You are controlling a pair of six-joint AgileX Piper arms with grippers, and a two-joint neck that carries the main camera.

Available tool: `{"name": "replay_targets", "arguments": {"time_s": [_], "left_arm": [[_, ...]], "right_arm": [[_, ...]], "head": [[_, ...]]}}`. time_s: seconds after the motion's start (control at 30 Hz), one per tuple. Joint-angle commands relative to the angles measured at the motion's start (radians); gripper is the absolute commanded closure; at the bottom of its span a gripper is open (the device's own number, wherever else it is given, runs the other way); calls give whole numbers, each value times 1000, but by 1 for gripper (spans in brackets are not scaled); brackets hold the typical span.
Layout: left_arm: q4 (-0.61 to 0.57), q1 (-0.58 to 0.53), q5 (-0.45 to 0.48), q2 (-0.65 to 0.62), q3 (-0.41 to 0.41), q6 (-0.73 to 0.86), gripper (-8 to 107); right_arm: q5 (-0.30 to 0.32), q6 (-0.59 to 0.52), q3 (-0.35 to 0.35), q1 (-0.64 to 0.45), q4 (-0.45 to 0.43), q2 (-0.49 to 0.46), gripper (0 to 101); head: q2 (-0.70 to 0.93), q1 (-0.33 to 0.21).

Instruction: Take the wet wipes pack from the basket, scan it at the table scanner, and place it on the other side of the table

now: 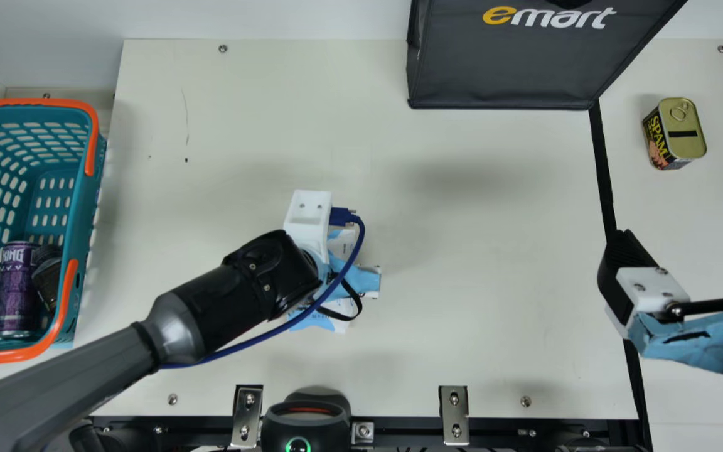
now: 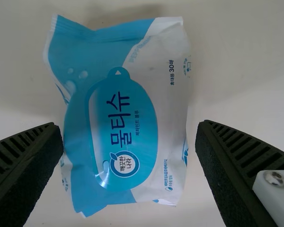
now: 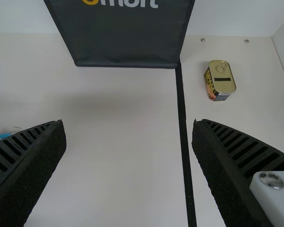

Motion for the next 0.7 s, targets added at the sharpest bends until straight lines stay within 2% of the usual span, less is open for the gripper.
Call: {"name": "replay_targets", "arguments": {"time_s": [0.0,0.5,0.67], "left_arm": [[-5,1,-6,2,5,3,9],[2,12,-50,15,40,0,9],[13,11,-62,20,48,-2,42]], "right_arm": [[0,0,0,0,0,0,6],[0,0,0,0,0,0,6],[2,0,0,0,0,0,6]], "head": [[2,-27],[2,-27],[2,-27]]}}
